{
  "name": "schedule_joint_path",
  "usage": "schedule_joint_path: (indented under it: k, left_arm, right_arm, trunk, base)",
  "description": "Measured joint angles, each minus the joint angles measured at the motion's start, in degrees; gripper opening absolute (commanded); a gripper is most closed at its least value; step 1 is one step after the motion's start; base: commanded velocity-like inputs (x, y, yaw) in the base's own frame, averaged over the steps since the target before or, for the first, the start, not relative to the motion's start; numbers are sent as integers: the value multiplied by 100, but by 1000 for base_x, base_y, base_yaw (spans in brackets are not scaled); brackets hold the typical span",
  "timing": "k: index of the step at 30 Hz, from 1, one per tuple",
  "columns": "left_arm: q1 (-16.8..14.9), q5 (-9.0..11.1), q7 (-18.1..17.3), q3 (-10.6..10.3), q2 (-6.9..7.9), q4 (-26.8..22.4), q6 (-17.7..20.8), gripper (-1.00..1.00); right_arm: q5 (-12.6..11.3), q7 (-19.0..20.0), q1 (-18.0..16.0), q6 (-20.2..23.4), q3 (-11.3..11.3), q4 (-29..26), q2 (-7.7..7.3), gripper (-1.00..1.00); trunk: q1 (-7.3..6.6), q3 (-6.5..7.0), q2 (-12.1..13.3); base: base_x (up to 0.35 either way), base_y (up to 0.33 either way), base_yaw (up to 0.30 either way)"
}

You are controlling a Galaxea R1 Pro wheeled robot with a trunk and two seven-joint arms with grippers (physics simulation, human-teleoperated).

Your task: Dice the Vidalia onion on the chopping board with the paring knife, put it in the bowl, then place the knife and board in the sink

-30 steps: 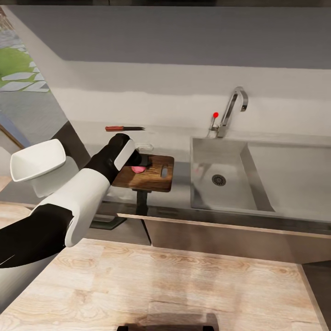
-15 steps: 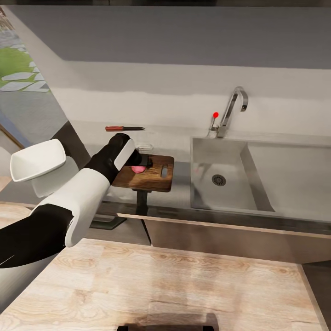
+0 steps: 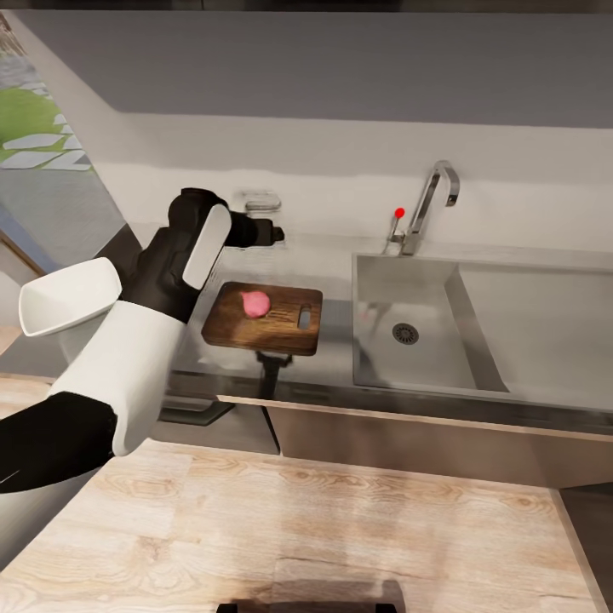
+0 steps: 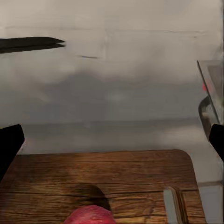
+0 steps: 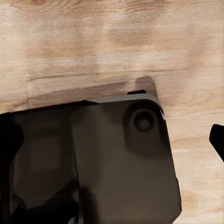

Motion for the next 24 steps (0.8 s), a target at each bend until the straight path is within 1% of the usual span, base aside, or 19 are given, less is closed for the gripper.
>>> schedule_joint_path:
  k: [5, 8, 12, 15, 24]
  left_arm:
    - [0, 1, 0, -3, 68, -170, -3, 100]
    - [0, 1, 1, -4, 82, -173, -3, 100]
    - [7, 1, 0, -9, 89, -57, -3, 100]
    - [45, 2, 0, -7, 90, 8, -3, 100]
    - [161, 1, 2, -4, 89, 72, -3, 100]
  right_arm:
    - [0, 0, 0, 0, 0, 0, -5, 100]
    - [0, 0, 0, 0, 0, 0, -6, 100]
    - [0, 0, 0, 0, 0, 0, -6, 100]
    - [0, 0, 0, 1, 0, 0, -6, 100]
    - [3, 0, 0, 1, 1, 0, -6, 100]
  trunk:
    - [0, 0, 0]
    - [0, 0, 1]
    - [2, 0, 1]
    - [3, 0, 1]
    - [4, 0, 2]
  base:
    - [0, 0, 0]
    - [0, 0, 0]
    - [-57, 0, 0]
    - [-231, 0, 0]
    - [-326, 0, 0]
